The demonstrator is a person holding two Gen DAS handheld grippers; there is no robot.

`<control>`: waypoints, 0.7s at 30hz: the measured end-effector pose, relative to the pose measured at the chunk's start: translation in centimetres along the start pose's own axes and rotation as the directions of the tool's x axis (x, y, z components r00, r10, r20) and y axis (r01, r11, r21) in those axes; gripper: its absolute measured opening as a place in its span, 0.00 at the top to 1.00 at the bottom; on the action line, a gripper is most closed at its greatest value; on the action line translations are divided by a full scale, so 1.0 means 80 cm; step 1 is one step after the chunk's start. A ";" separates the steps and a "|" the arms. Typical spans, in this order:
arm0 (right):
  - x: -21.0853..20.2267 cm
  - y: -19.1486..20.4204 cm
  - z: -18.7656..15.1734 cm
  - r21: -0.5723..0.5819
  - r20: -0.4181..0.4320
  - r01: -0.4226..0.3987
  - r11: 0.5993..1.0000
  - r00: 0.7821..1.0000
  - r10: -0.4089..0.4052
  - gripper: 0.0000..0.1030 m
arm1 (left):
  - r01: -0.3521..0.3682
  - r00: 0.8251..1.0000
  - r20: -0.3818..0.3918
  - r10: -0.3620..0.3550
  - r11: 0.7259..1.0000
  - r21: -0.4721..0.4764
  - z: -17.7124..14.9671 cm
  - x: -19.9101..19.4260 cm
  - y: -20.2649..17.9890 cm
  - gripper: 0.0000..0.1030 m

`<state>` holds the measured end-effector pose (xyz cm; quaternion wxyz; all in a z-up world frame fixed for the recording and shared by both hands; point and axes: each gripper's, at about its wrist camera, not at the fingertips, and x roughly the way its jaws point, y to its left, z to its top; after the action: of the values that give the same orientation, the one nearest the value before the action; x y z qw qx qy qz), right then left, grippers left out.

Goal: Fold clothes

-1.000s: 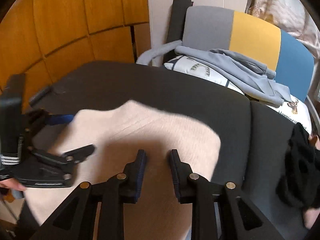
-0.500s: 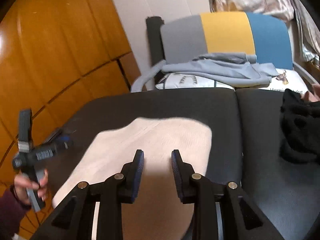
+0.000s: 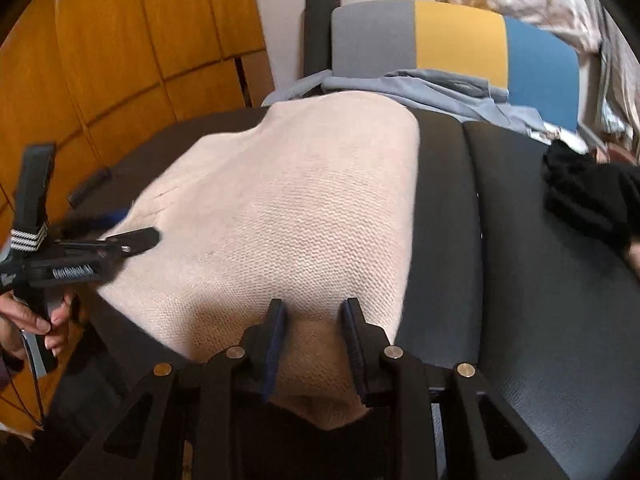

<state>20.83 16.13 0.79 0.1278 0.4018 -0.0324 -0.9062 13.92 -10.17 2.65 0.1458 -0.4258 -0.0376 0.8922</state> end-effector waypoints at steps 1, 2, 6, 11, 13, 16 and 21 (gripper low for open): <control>0.000 -0.002 0.001 0.012 -0.002 -0.005 1.000 1.000 0.005 0.72 | 0.052 0.999 -0.008 -0.053 0.996 -0.075 -0.001 -0.005 0.016 0.13; 0.000 -0.002 0.001 0.017 -0.005 -0.003 1.000 1.000 0.004 0.72 | 0.087 0.996 0.004 -0.087 0.989 -0.121 -0.001 -0.011 0.024 0.14; -0.025 0.013 0.004 0.030 0.069 -0.002 1.000 0.998 -0.001 0.72 | 0.195 0.980 0.095 -0.177 0.949 -0.246 0.006 -0.039 0.046 0.14; -0.034 0.052 0.008 -0.056 0.118 -0.176 0.983 0.976 0.182 0.72 | 0.228 0.974 0.075 -0.216 0.937 -0.265 0.038 -0.027 0.041 0.14; -0.024 0.076 0.008 -0.125 0.082 -0.221 0.967 0.969 0.233 0.72 | 0.244 0.969 0.027 -0.245 0.938 -0.246 0.046 -0.015 0.029 0.15; -0.007 0.107 0.007 -0.176 0.036 -0.306 0.935 0.948 0.317 0.72 | 0.265 0.959 -0.036 -0.281 0.934 -0.241 0.055 0.011 0.013 0.23; 0.026 0.158 0.010 -0.240 -0.054 -0.408 0.881 0.912 0.407 0.72 | 0.257 0.941 -0.146 -0.306 0.925 -0.278 0.074 0.041 0.017 0.79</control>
<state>21.51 3.36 1.89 0.3642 0.3677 -0.0036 -0.8557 7.11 -10.16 3.71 0.2197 -0.5129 -0.1991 0.8056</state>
